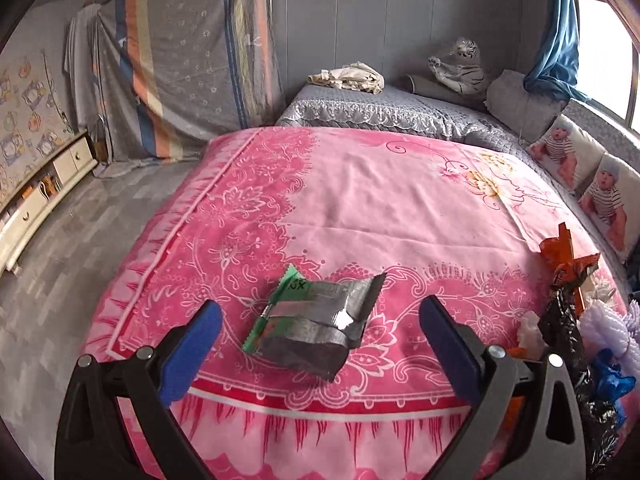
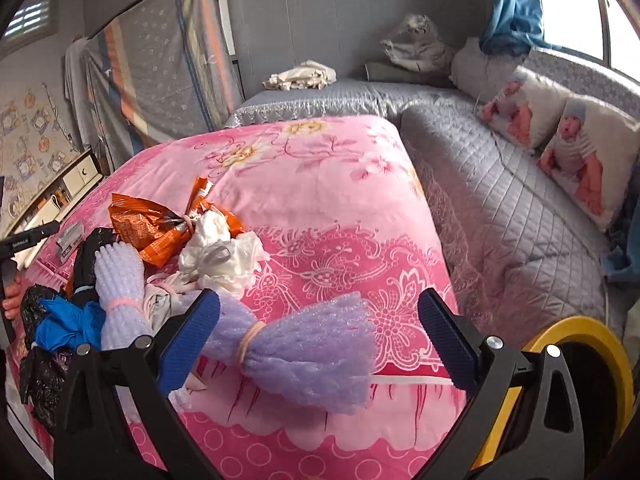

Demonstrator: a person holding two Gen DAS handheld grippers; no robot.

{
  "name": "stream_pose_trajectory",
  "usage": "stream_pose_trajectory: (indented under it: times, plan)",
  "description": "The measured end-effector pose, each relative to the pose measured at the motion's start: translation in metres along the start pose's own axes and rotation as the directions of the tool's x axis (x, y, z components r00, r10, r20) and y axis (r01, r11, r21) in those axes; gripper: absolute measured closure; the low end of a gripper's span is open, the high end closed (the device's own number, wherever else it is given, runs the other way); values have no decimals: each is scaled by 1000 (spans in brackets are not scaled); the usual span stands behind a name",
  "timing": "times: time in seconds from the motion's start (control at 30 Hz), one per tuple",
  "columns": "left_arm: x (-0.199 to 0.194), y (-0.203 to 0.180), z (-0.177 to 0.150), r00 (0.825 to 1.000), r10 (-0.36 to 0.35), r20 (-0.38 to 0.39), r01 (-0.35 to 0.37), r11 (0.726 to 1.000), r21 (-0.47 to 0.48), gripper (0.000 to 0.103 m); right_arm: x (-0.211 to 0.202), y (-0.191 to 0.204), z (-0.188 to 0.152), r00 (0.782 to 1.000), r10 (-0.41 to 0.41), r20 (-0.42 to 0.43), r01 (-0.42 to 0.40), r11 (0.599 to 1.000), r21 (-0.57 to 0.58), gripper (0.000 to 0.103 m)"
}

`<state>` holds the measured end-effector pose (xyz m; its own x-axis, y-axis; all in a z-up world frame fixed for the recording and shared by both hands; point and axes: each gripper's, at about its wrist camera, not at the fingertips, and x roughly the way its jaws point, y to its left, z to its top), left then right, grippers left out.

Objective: Collect trash
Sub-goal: 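Move left tool to the silver snack wrapper while right tool reaches the purple mesh net, then close left tool on the silver wrapper while right tool grasps the purple mesh net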

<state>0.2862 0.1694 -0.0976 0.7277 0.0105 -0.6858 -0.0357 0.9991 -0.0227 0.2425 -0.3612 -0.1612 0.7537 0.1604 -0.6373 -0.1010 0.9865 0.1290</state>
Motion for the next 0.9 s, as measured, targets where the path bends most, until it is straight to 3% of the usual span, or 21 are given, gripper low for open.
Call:
stream_pose_trajectory:
  times: [0.27,0.5,0.73,0.83,0.9]
  plan:
    - [24,5,-3,999,-32,-41,31,999,-26,8,23,-17,2,998,32,-58,-26,995,99,8]
    - [41,8,-3,997,-13,-80,12,1000,-11,8,36,-14,2,995,52,-87,-41,992,122,8]
    - [57,3,-3,993,1,-120,-1,1000,8,32,40,-6,1,993,68,-98,-58,993,104,10]
    - [56,0,-2,993,3,-119,-1,1000,13,41,43,-5,0,991,74,-109,-63,993,104,27]
    - [56,-1,-2,993,11,-120,-8,1000,21,46,44,-4,0,990,82,-113,-71,993,98,31]
